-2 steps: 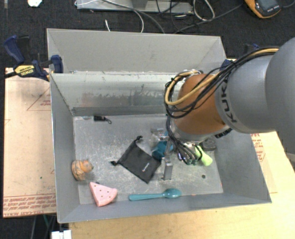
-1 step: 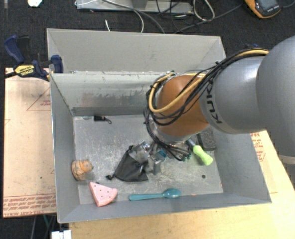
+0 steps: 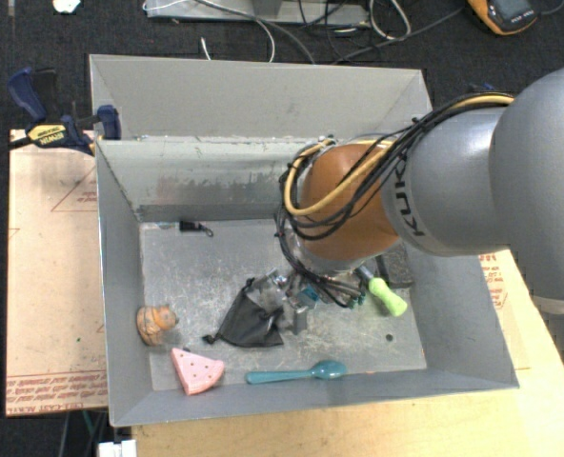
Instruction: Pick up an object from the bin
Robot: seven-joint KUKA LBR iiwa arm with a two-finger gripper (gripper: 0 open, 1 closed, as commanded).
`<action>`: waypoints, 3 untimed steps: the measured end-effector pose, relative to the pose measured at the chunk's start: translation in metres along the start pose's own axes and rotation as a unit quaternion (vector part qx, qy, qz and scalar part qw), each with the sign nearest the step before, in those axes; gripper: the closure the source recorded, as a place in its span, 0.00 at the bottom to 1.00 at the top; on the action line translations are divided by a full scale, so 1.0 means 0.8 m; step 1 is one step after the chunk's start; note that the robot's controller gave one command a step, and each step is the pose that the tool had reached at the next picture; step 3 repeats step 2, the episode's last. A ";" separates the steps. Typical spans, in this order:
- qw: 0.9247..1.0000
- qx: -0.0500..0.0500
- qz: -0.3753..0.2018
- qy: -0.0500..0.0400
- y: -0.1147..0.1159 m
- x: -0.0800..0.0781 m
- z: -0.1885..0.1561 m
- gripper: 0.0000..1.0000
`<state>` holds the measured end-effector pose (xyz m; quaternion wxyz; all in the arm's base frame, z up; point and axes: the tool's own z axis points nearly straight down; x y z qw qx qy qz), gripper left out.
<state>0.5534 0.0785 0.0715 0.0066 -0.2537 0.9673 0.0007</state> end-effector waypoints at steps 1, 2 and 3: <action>0.999 -0.001 -0.033 0.002 -0.015 0.002 -0.093 1.00; 1.000 -0.002 -0.019 0.002 -0.047 -0.027 -0.188 1.00; 1.000 -0.002 -0.019 0.002 -0.047 -0.027 -0.188 1.00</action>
Offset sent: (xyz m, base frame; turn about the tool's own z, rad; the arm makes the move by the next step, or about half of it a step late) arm 0.0604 -0.0329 0.2085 -0.0146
